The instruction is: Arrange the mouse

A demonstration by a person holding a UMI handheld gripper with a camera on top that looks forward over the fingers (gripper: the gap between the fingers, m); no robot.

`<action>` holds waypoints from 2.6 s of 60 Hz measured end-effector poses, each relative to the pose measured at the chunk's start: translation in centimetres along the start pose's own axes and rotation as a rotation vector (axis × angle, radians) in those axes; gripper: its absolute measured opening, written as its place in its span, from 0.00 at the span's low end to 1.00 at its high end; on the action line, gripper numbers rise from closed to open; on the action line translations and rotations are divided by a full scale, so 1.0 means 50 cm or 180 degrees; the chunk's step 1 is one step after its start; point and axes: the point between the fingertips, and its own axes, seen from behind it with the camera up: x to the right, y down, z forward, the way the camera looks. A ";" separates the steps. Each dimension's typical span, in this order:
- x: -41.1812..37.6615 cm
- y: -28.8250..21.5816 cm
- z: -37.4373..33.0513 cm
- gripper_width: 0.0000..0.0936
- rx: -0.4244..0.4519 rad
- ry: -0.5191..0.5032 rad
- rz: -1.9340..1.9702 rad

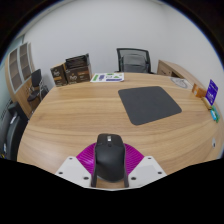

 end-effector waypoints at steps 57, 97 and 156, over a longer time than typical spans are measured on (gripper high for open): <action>0.345 -0.365 0.257 0.39 0.0423 0.0513 0.0169; 0.373 -0.334 0.189 0.92 0.0345 0.0609 0.0188; 0.289 0.041 -0.686 0.92 0.0267 0.0368 0.0220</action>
